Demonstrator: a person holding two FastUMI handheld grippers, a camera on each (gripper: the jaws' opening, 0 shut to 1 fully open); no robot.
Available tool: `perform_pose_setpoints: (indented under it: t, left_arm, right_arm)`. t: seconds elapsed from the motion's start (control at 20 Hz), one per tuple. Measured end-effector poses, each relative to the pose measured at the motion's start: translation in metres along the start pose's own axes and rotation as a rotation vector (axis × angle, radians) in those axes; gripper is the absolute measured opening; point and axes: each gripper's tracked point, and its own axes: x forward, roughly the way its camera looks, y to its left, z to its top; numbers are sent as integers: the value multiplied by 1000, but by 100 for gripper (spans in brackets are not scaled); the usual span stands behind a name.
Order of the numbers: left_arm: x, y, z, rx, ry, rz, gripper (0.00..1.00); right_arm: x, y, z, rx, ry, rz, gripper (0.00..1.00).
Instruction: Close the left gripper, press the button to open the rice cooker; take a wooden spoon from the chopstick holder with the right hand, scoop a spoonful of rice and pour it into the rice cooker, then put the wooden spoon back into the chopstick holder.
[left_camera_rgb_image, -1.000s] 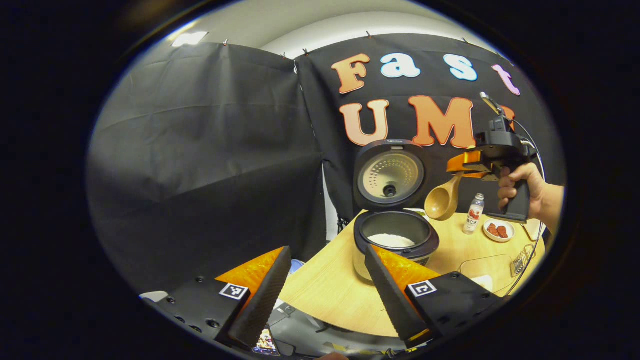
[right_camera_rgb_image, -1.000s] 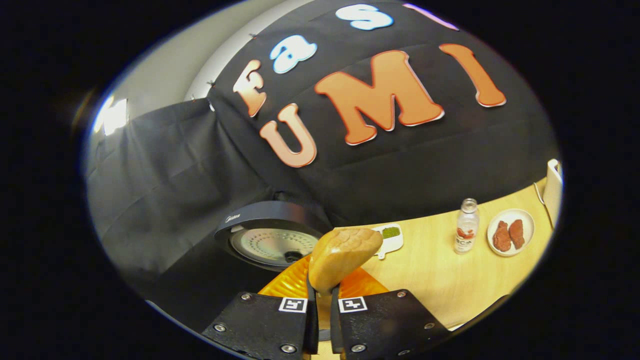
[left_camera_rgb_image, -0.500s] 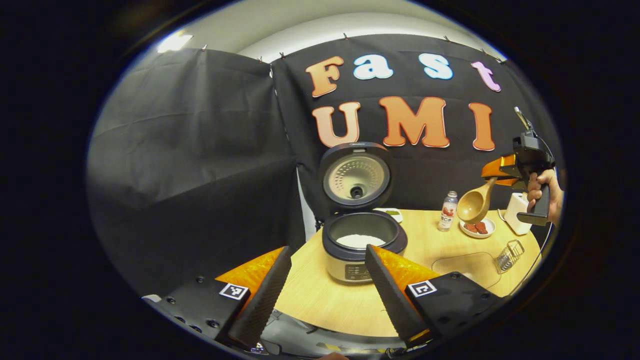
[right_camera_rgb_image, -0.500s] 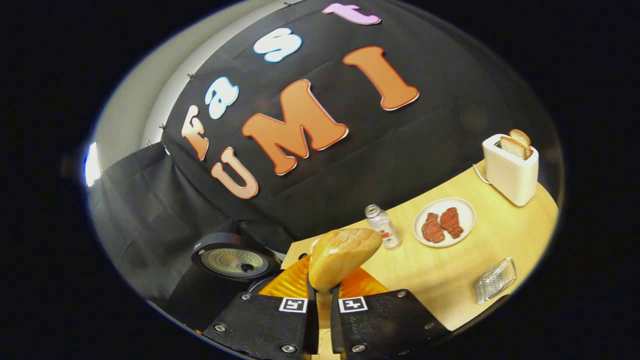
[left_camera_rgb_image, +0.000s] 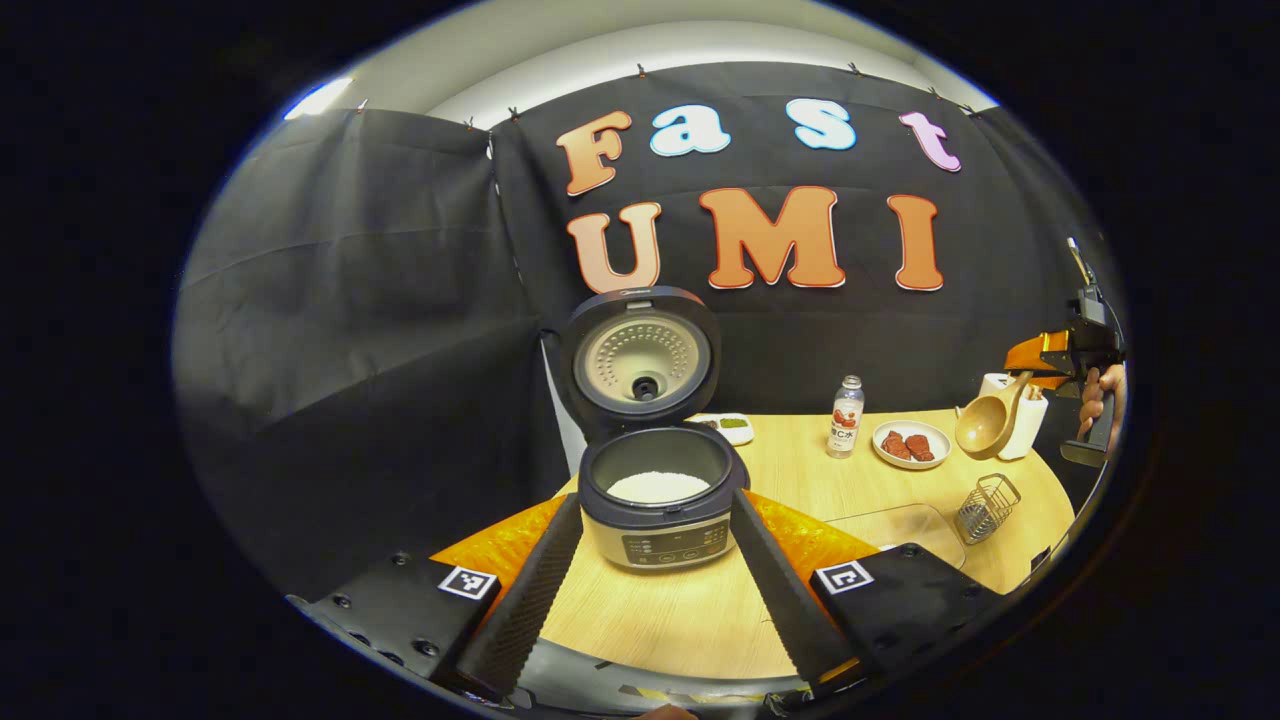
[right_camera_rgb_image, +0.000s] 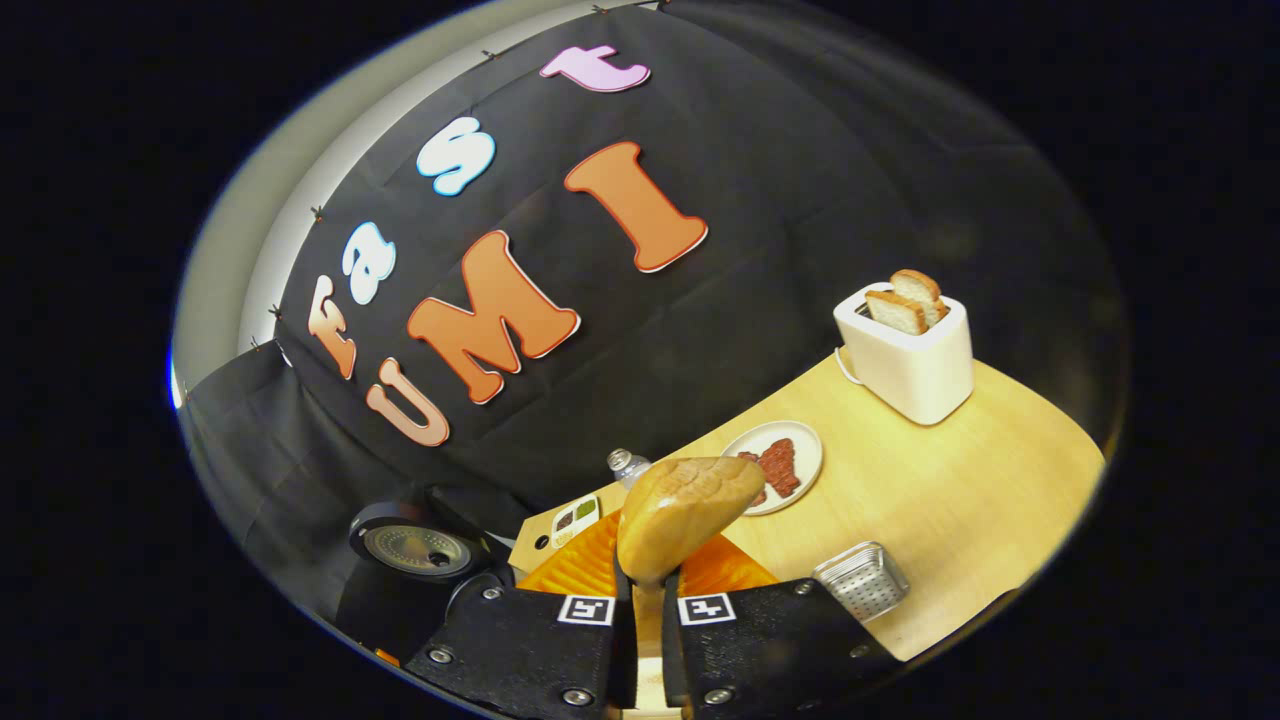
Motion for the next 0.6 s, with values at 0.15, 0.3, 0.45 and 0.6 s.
perform_pose_setpoints:
  t: [0.15,0.3,0.45,0.6]
  left_arm:
    - [5,-16,6,7,-1,-23,100]
    - [8,-27,10,2,2,-27,100]
    - [6,-33,13,2,0,-4,100]
    - [1,-35,14,4,1,34,89]
  right_arm:
    - [-13,-42,7,-27,-21,-61,9]
    - [-12,-75,8,-56,-6,-112,9]
    - [-2,-100,0,-70,25,-136,10]
    - [11,-125,-12,-112,63,-166,10]
